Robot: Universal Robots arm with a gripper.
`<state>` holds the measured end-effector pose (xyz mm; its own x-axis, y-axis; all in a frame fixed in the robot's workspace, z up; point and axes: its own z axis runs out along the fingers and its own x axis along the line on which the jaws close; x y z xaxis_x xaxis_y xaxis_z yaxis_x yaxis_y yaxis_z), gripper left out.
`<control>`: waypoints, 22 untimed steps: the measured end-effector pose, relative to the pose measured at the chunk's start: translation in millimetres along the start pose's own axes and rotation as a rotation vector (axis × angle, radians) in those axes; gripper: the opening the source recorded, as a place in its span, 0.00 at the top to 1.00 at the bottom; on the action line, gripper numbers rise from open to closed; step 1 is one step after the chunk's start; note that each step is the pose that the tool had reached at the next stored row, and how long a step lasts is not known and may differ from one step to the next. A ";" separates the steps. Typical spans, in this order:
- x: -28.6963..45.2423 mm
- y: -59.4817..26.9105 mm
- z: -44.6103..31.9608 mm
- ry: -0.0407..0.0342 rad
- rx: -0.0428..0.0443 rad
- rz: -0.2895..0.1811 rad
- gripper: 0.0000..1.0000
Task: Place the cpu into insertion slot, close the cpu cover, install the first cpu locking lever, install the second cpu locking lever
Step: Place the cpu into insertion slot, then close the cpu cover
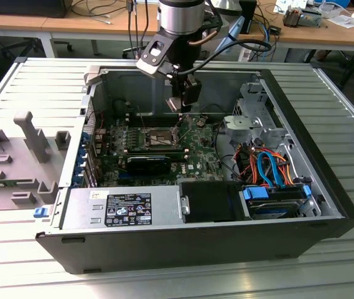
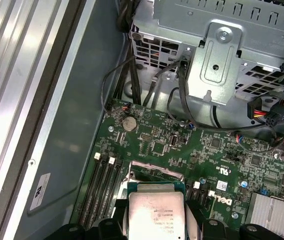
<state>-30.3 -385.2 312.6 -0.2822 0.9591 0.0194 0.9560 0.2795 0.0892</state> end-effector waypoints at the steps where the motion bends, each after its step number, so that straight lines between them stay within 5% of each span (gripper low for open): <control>1: 0.0 0.0 0.0 -0.0003 -0.0001 0.003 0.45; 22: 0.0 0.0 0.2 -0.0049 -0.0011 0.055 0.45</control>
<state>-30.3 -385.2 312.4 -0.2287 0.9733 0.0194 0.9700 0.2262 0.0892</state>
